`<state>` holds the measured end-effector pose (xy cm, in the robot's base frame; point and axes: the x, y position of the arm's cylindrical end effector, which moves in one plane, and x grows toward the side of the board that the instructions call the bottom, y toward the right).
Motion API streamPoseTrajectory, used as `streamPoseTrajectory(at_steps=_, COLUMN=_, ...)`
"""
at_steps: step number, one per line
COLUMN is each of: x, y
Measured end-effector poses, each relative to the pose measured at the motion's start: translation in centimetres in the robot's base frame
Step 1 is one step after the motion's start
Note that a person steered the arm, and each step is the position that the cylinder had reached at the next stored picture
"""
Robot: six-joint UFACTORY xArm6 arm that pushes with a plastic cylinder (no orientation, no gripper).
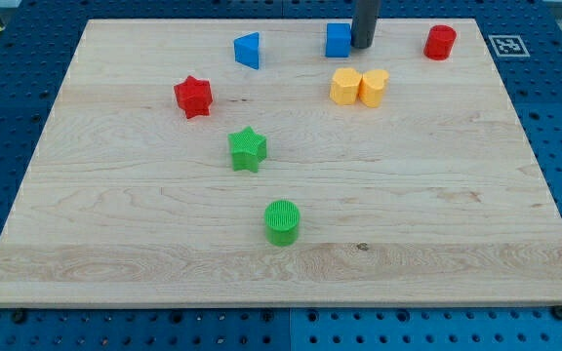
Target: Push blue cube close to the blue triangle
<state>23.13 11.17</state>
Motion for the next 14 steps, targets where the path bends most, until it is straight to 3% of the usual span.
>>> streamPoseTrajectory(at_steps=1, x=-1.3, y=-0.4)
streamPoseTrajectory(at_steps=3, x=0.6, y=-4.2)
streamPoseTrajectory(at_steps=5, x=2.1, y=1.3)
streamPoseTrajectory(at_steps=6, x=4.3, y=-0.9)
streamPoseTrajectory(at_steps=8, x=4.3, y=-5.5)
streamPoseTrajectory(at_steps=10, x=0.0, y=-0.3)
streamPoseTrajectory(at_steps=14, x=3.7, y=-7.3)
